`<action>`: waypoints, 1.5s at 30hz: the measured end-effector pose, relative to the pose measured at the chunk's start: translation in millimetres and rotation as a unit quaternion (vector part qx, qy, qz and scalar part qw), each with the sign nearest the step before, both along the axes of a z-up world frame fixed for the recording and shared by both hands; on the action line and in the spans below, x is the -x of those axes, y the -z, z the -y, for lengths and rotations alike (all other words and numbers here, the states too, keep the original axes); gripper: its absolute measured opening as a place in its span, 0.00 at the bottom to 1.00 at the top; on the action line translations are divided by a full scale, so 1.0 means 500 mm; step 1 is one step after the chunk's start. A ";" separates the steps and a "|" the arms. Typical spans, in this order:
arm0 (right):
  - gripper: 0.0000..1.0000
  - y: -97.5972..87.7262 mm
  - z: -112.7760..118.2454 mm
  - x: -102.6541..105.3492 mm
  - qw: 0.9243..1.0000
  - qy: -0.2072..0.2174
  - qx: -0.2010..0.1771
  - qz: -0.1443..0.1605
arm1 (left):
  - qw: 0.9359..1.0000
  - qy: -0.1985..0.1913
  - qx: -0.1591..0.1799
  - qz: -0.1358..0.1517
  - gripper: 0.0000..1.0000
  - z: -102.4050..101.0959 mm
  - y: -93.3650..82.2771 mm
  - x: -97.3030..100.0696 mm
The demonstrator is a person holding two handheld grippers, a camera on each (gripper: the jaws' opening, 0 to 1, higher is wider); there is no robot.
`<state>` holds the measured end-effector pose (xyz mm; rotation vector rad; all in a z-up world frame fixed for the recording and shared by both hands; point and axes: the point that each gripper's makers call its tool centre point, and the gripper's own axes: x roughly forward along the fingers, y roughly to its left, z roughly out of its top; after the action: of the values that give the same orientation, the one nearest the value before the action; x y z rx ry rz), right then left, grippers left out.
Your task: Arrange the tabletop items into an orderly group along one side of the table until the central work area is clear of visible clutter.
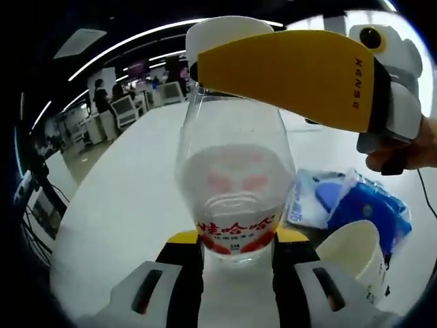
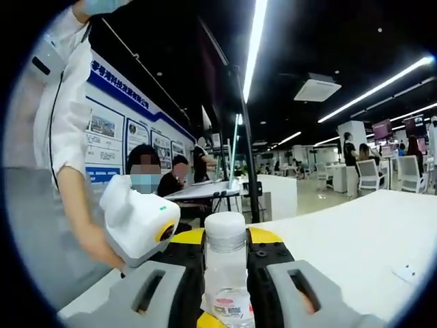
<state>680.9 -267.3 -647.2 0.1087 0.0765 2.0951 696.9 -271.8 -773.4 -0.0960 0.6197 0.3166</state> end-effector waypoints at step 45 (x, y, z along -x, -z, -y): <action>0.71 -0.121 0.115 0.043 0.981 0.187 0.056 0.015 | 0.989 0.128 0.002 0.067 0.77 0.030 -0.179 0.110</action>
<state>659.3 -324.8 -586.8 0.0216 0.1444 1.7119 642.0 -286.6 -684.0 -0.0396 0.4916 0.0595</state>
